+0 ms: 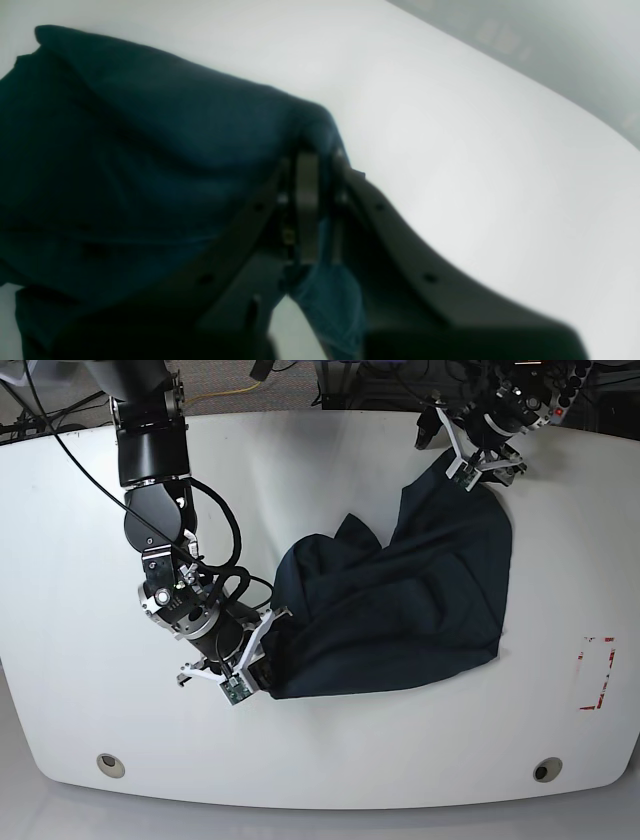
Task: Fold the T-shirt properly
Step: 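Reach the left gripper to the shirt's opposite edge and grasp it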
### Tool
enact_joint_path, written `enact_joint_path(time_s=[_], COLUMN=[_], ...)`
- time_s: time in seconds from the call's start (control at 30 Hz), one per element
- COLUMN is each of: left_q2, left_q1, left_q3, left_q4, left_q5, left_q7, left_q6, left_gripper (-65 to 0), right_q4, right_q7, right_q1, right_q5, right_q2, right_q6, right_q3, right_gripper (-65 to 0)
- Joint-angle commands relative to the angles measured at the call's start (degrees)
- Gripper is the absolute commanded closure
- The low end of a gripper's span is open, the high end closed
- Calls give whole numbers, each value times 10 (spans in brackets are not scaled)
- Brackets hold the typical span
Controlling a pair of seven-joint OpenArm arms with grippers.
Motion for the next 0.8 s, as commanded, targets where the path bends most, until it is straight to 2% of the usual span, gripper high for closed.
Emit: enact_joint_path(time_s=[0.0, 0.1, 0.17, 0.3, 0.33, 0.4, 0.5, 0.6, 0.77], left_q2=[-1, -1, -3, -5, -5, -6, -6, -6, -6], left_q1=[3, -15, -15, -19, -20, -26, -34, -34, -34], left_q3=[0, -1, -1, -1, -1, -2, -4, -5, -28], left_q4=[5, 4, 2, -16, -26, -37, -49, -46, -16], left_q5=[-3, -2, -2, -2, -2, -2, -2, -2, -3], left_q7=[0, 1, 1, 1, 1, 1, 1, 1, -4], left_q6=[28, 57, 74, 97, 99, 103, 103, 103, 103], left_gripper=[-536, -533, -507, -319, -249, -160, -61, -6, -4], right_q4=[9, 9, 9, 9, 9, 9, 10, 13, 30], right_q7=[15, 15, 15, 15, 15, 15, 15, 15, 15], right_q1=[14, 14, 14, 14, 14, 14, 14, 14, 14], right_q5=[5, 5, 5, 5, 5, 5, 5, 5, 2], right_q2=[3, 3, 3, 3, 3, 3, 3, 3, 8], right_q6=[-1, -1, -1, -1, -1, -1, -1, -1, -1], right_q3=[3, 3, 3, 3, 3, 3, 3, 3, 4], right_gripper=[0, 0, 0, 0, 0, 0, 0, 0, 0])
